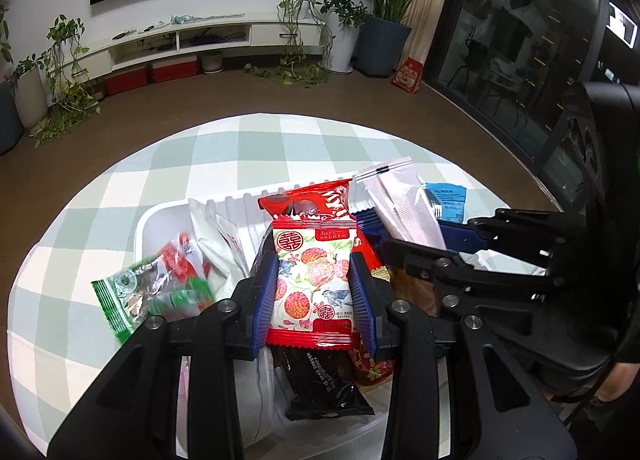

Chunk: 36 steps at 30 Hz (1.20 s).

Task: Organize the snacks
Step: 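Lower both snacks into the tray and open both grippers, then withdraw both grippers up and away from the filled tray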

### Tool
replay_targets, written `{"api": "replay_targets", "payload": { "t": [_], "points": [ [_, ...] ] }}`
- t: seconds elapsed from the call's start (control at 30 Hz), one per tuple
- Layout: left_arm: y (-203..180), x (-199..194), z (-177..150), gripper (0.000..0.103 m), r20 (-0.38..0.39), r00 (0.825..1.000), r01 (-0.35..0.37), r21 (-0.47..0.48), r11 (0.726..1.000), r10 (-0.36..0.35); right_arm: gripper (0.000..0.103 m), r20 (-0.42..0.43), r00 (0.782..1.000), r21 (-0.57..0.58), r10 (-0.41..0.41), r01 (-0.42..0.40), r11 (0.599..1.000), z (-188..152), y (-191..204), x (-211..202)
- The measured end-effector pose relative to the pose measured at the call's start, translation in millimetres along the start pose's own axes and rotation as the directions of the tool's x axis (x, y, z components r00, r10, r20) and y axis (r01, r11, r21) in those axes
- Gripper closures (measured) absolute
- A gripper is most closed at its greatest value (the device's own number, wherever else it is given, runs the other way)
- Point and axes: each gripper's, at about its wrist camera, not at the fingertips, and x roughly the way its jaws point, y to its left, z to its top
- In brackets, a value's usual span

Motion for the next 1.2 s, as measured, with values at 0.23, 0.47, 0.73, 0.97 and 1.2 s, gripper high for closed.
{"api": "replay_targets", "payload": {
  "t": [0.23,0.47,0.73,0.97,1.2],
  "points": [
    [1.2,0.1,-1.1,0.063,0.001,1.0,-0.024,-0.002,1.0,0.024,0.075,0.004,1.0,0.002,-0.008,0.008,1.0,-1.6,1.8,1.0],
    [8.5,-1.7,-2.8,0.048,0.004,0.999,-0.042,-0.027,0.999,0.042,0.071,0.004,1.0,-0.002,-0.022,0.022,1.0,-1.3,1.0,0.2],
    [9.8,-10.6,-5.0,0.041,0.024,0.998,-0.051,-0.041,0.998,0.052,0.049,0.022,0.999,0.02,-0.039,0.039,0.999,-2.6,-4.7,-6.9],
    [2.3,-26.6,-7.0,0.019,0.057,0.997,-0.055,-0.039,0.998,0.057,0.042,0.041,0.998,0.041,-0.041,0.039,0.998,-7.0,-11.0,-21.0],
    [-6.0,-55.2,-14.6,0.0,0.104,0.992,-0.061,-0.053,0.997,0.066,0.027,0.105,0.994,0.057,-0.025,0.019,0.998,-14.1,-15.2,-52.3]
  ]
}}
